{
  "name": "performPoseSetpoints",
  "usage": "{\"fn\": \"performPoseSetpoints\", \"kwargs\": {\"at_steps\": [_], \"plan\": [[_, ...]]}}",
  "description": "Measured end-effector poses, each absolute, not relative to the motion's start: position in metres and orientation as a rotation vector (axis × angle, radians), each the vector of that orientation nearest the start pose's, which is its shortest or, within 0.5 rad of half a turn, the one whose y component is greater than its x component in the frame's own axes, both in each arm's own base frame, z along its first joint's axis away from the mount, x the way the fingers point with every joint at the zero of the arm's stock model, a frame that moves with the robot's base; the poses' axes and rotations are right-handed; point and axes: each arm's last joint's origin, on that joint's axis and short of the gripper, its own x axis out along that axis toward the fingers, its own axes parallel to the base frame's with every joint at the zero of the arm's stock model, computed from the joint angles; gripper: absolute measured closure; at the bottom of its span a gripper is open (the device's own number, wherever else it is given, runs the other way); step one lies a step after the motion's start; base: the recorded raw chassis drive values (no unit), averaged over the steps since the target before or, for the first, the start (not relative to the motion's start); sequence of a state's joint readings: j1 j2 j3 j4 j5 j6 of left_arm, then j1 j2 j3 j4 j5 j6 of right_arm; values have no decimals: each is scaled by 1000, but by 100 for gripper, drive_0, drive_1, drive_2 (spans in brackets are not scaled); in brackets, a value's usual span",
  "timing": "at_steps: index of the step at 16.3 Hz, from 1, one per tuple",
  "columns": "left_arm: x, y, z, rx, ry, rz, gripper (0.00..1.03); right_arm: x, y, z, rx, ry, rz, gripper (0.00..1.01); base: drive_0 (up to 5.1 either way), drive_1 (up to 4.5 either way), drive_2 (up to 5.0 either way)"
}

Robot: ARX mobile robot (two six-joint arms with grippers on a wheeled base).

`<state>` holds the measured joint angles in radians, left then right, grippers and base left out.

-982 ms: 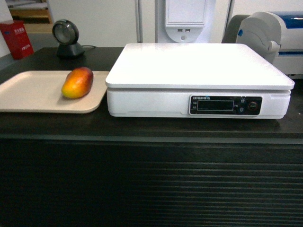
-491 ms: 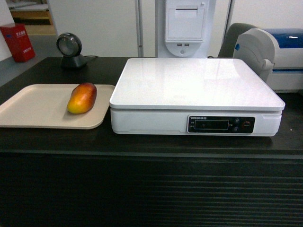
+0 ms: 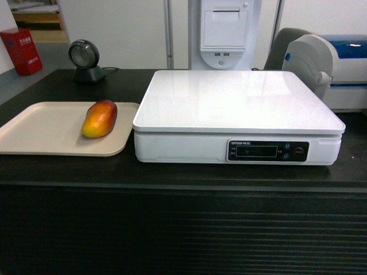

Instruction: Place dark red mango on scale at checkout

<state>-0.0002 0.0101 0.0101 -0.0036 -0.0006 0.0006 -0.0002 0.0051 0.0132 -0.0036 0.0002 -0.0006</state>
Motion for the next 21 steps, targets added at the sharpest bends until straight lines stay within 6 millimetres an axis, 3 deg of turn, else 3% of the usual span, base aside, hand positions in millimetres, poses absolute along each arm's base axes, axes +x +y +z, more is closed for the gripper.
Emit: {"fn": "performPoseSetpoints", "kwargs": {"at_steps": [4, 7, 11, 14, 16, 21], "plan": [[98, -1, 165, -17, 16, 28, 5, 97, 0, 167, -1, -4, 0, 3, 0, 0, 0], [105, -22, 183, -105, -4, 153, 5, 97, 0, 167, -1, -5, -1, 3, 0, 0, 0], [146, -15, 193, -137, -25, 122, 5, 97, 0, 167, -1, -4, 0, 3, 0, 0, 0], [209, -6, 206, -121, -34, 26, 5, 97, 0, 167, -1, -5, 0, 3, 0, 0, 0], [226, -3, 206, -118, -18, 8, 5, 97, 0, 167, -1, -4, 0, 3, 0, 0, 0], [358, 10, 165, -102, 315, -140, 5, 97, 0, 167, -1, -4, 0, 3, 0, 0, 0]]}}
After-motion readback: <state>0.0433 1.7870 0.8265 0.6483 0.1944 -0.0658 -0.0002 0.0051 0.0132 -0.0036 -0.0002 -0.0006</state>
